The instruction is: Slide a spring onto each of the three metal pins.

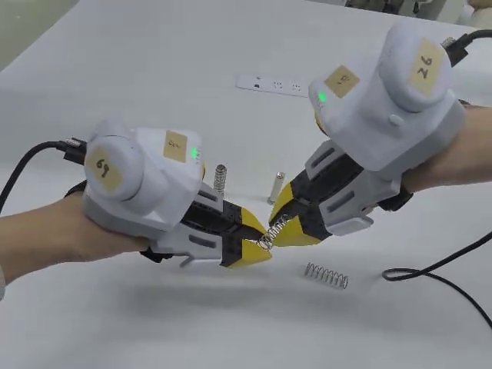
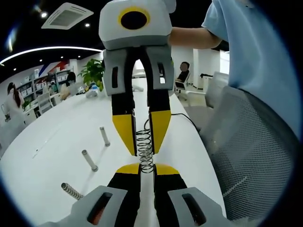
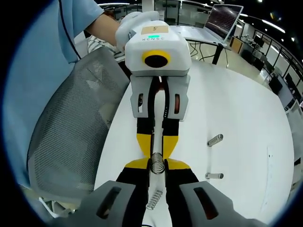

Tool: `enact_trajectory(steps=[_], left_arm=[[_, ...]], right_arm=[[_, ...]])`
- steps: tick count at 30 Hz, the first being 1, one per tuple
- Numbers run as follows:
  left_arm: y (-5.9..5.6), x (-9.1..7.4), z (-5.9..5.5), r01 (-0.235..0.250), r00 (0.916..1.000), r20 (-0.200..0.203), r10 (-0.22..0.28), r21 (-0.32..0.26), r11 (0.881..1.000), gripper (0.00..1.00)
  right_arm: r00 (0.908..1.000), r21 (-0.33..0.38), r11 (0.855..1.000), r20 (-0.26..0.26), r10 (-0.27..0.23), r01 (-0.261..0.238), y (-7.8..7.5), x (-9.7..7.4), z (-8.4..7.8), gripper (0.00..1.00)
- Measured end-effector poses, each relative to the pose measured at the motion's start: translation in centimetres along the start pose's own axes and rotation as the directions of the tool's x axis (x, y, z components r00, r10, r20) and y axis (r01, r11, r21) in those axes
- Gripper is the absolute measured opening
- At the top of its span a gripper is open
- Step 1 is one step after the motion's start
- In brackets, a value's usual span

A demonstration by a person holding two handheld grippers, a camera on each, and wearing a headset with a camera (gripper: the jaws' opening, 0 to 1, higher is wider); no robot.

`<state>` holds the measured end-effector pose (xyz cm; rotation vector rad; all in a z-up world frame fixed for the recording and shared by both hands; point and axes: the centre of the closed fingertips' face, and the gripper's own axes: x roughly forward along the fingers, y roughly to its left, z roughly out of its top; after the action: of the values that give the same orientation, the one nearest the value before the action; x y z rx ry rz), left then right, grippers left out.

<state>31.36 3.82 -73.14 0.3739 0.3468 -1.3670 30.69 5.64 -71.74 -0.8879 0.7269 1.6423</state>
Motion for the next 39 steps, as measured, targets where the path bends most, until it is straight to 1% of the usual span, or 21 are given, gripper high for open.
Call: enact_trajectory(steps=[14, 22, 29, 30, 33, 39], left_arm=[[-0.03, -0.04, -0.18, 0.005, 0.9999, -0.010, -0.006, -0.005, 1.000, 0.02], [-0.19, 0.07, -0.28, 0.009, 0.9999, -0.012, -0.009, -0.021, 1.000, 0.02], [0.04, 0.15, -0.12, 0.002, 1.0000, -0.003, -0.002, -0.021, 1.000, 0.02], [-0.01, 0.16, -0.09, 0.004, 1.0000, -0.001, -0.004, -0.028, 1.000, 0.02], [-0.03, 0.23, -0.06, 0.005, 1.0000, 0.000, -0.005, -0.025, 1.000, 0.02], [-0.09, 0.23, 0.15, 0.000, 0.9998, 0.020, 0.001, -0.038, 0.999, 0.02]], right_arm=[[0.9999, -0.011, 1.000, -0.013, 0.008, -0.008, 0.03, 0.38, -0.07, 0.09], [0.9998, 0.002, 1.000, -0.016, 0.015, -0.015, 0.18, 0.48, -0.19, 0.08], [1.0000, 0.012, 1.000, -0.008, 0.003, -0.003, 0.08, 0.34, -0.20, 0.07], [0.9999, 0.016, 1.000, -0.010, 0.005, -0.005, 0.12, 0.33, -0.26, 0.07], [0.9999, 0.017, 1.000, -0.012, 0.007, -0.007, 0.16, 0.33, -0.29, 0.07], [0.9999, 0.014, 1.000, -0.012, 0.007, -0.007, 0.36, 0.15, -0.26, 0.07]])
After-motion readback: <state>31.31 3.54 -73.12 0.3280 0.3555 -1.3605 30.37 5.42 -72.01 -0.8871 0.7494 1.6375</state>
